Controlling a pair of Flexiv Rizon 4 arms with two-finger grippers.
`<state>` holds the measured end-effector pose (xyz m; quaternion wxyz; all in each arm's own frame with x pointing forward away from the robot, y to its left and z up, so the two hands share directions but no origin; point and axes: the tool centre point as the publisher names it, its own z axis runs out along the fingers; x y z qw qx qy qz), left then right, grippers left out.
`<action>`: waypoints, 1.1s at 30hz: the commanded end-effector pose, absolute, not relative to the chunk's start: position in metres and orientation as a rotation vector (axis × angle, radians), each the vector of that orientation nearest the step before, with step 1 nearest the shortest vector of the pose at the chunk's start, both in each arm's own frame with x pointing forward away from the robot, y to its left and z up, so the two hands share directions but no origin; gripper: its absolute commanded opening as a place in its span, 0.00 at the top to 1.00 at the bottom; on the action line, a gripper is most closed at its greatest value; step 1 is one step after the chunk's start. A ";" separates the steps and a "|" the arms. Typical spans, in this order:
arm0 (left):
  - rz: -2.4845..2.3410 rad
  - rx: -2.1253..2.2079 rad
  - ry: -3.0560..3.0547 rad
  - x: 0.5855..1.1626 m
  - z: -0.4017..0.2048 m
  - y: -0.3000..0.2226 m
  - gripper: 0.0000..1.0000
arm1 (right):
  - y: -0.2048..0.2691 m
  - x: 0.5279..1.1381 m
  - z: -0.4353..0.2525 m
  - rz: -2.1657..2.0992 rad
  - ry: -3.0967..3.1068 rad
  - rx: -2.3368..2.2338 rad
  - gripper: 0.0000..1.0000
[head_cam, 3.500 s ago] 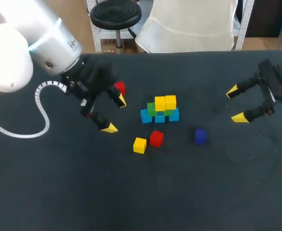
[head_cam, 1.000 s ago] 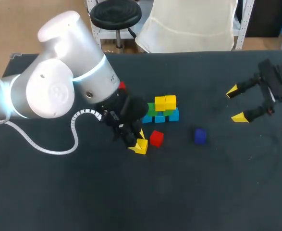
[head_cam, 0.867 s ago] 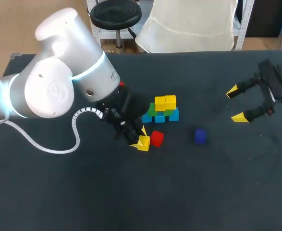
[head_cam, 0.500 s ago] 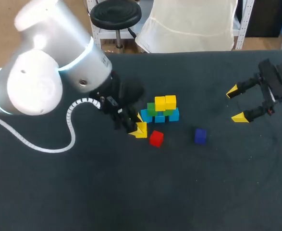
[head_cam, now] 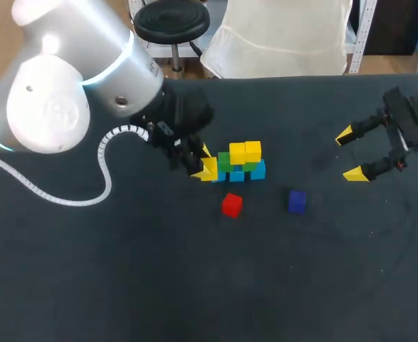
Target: Place the blue cubes, place green cubes on the blue cubes, place the yellow cubes on the green cubes, then place the red cubes on the yellow cubes, and place purple cube on the red cubes.
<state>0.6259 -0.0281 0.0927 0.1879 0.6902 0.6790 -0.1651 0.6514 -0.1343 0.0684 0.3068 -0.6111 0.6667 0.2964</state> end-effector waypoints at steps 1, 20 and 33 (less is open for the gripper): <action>-0.477 1.955 1.911 0.643 0.092 -0.035 1.00 | -0.134 0.653 0.067 0.787 1.761 -1.617 0.00; -0.526 1.956 1.911 0.684 0.072 -0.044 1.00 | -0.134 0.653 0.067 0.787 1.761 -1.617 0.00; -0.536 1.981 1.903 0.694 0.061 -0.051 1.00 | -0.134 0.653 0.067 0.787 1.761 -1.617 0.00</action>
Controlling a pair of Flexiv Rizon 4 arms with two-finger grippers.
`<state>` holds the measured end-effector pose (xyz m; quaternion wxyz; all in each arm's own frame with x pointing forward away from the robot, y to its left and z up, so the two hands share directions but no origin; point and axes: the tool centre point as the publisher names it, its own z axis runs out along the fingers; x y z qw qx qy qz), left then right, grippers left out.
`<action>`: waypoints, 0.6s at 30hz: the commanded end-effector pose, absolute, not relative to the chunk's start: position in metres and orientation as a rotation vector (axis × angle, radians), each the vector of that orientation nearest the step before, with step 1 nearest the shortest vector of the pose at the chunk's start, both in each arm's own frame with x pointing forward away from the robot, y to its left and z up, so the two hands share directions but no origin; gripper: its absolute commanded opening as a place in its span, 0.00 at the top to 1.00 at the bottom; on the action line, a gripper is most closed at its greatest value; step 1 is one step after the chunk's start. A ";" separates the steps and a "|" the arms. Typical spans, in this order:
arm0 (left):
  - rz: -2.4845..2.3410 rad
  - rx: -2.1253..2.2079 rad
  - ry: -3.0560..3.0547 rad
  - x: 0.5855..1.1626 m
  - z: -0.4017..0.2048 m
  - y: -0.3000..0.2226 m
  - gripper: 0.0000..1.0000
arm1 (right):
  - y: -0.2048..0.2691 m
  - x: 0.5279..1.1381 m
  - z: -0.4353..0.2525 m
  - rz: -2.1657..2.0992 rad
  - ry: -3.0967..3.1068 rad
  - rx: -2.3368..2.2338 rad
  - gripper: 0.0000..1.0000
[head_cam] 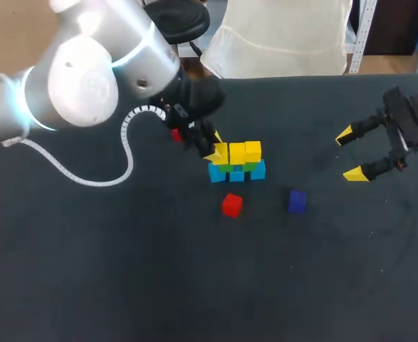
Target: Place the blue cubes, place green cubes on the blue cubes, place the yellow cubes on the green cubes, then place the red cubes on the yellow cubes, and place purple cube on the red cubes.
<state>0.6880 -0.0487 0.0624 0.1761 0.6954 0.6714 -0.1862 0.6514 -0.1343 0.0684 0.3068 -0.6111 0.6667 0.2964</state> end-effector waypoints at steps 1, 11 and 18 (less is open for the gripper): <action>-0.536 1.982 1.902 0.694 0.061 -0.051 1.00 | -0.134 0.653 0.067 0.787 1.761 -1.617 0.00; -0.534 1.987 1.905 0.697 0.060 -0.051 1.00 | -0.134 0.653 0.067 0.787 1.761 -1.617 0.00; -0.532 1.998 1.901 0.698 0.061 -0.052 1.00 | -0.134 0.653 0.067 0.787 1.761 -1.617 0.00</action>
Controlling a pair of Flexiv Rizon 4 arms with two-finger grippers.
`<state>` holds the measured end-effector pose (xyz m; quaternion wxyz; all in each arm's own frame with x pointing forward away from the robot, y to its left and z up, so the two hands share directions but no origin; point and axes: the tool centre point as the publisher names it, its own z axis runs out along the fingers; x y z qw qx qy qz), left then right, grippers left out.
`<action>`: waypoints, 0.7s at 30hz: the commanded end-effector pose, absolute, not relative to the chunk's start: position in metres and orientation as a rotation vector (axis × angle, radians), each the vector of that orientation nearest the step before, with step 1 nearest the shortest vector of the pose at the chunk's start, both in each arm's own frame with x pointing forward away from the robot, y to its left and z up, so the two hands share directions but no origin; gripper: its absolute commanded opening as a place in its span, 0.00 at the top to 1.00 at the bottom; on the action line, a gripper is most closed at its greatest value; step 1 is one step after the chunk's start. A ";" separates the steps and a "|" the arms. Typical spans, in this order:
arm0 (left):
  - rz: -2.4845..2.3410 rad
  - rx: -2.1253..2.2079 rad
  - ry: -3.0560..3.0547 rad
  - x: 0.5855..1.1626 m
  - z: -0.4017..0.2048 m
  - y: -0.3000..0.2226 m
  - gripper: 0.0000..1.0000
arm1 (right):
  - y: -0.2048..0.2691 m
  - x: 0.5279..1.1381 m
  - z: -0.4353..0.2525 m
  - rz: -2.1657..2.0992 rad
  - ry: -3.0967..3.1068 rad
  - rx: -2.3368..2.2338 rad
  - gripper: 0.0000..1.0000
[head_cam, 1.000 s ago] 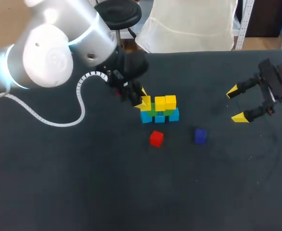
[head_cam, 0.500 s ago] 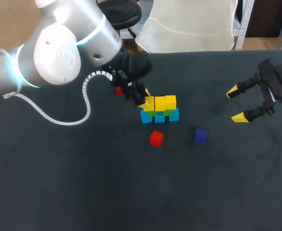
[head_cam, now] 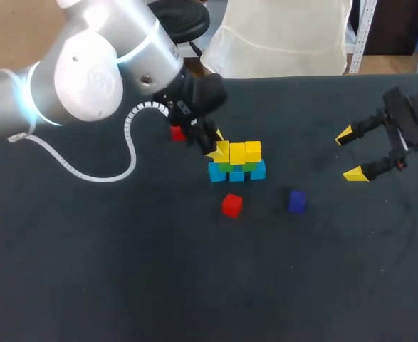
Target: Place the blue cubes, place green cubes on the blue cubes, place the yellow cubes on the green cubes, then place the red cubes on the yellow cubes, and place purple cube on the red cubes.
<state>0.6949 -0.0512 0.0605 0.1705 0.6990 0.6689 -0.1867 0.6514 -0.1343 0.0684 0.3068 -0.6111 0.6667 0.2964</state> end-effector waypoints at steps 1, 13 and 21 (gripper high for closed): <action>-0.533 1.999 1.901 0.698 0.061 -0.052 1.00 | -0.134 0.653 0.067 0.787 1.761 -1.617 0.00; -0.539 2.011 1.907 0.697 0.060 -0.053 0.75 | -0.134 0.653 0.067 0.787 1.761 -1.617 0.00; -0.547 2.015 1.909 0.698 0.058 -0.052 0.52 | -0.134 0.653 0.067 0.787 1.761 -1.617 0.00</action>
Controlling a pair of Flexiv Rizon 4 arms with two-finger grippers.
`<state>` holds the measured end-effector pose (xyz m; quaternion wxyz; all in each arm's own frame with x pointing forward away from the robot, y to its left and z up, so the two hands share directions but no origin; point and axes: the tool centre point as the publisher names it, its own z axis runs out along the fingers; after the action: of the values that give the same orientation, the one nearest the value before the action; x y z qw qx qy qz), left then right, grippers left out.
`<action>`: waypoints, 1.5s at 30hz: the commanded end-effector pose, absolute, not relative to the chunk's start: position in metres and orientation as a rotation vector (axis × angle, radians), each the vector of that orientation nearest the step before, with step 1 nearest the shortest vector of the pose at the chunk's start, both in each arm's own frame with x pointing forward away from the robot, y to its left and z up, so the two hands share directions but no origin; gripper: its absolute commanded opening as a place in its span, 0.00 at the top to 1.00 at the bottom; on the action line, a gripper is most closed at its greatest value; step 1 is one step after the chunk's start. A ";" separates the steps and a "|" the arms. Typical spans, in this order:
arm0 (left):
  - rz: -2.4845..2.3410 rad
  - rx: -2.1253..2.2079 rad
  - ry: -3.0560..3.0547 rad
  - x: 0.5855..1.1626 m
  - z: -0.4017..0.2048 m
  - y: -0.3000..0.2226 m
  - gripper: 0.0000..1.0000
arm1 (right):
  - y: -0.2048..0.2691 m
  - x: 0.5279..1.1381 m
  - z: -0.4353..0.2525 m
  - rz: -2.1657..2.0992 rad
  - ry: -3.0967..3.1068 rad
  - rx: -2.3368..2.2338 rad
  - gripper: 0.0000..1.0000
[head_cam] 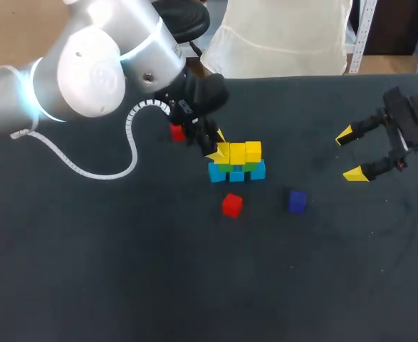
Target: Place the blue cubes, place green cubes on the blue cubes, place the yellow cubes on the green cubes, then place the red cubes on the yellow cubes, and place purple cube on the red cubes.
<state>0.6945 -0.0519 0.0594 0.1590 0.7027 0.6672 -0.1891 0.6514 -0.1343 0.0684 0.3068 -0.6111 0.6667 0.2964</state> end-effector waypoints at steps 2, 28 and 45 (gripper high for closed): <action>-0.551 2.016 1.908 0.698 0.058 -0.052 0.45 | -0.134 0.653 0.067 0.787 1.761 -1.617 0.00; -0.390 1.849 2.002 0.714 0.109 0.019 0.00 | -0.134 0.653 0.067 0.787 1.761 -1.617 0.00; -0.376 1.714 2.053 0.781 0.079 0.028 0.00 | -0.134 0.653 0.067 0.787 1.761 -1.617 0.00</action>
<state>0.7607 0.0376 0.0897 0.2284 0.6139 0.7451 -0.1256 0.6514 -0.1342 0.0684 0.3067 -0.6112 0.6667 0.2965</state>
